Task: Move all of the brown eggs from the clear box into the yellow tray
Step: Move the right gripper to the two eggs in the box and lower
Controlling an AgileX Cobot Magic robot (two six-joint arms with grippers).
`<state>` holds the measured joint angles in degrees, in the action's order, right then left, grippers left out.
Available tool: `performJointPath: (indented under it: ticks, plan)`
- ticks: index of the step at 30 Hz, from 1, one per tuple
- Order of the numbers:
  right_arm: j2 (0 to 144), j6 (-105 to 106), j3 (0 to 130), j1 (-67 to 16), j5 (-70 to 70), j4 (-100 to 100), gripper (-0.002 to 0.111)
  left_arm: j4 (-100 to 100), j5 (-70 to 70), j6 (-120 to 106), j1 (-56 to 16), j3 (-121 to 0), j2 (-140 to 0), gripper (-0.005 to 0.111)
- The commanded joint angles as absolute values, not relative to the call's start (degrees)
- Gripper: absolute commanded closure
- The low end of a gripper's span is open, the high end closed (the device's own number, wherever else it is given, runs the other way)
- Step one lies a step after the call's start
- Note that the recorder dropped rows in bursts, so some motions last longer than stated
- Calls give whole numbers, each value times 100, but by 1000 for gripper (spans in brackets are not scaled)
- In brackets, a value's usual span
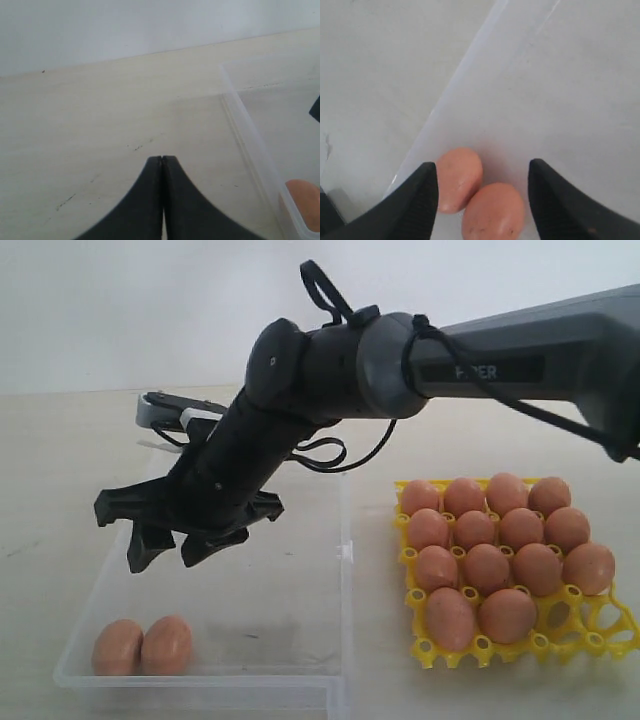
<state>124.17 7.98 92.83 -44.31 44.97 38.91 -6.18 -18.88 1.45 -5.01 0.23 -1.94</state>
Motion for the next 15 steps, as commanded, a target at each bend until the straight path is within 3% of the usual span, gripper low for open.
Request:
performJointPath:
  ticks: [1, 15]
  plan:
    - [12630, 346, 9356, -4429, 4628, 3693, 55, -599, -1809, 170, -519, 0, -198, 107]
    - [13107, -70, 9356, -4733, 4915, 3895, 55, -599, -1809, 170, -519, 0, -198, 107]
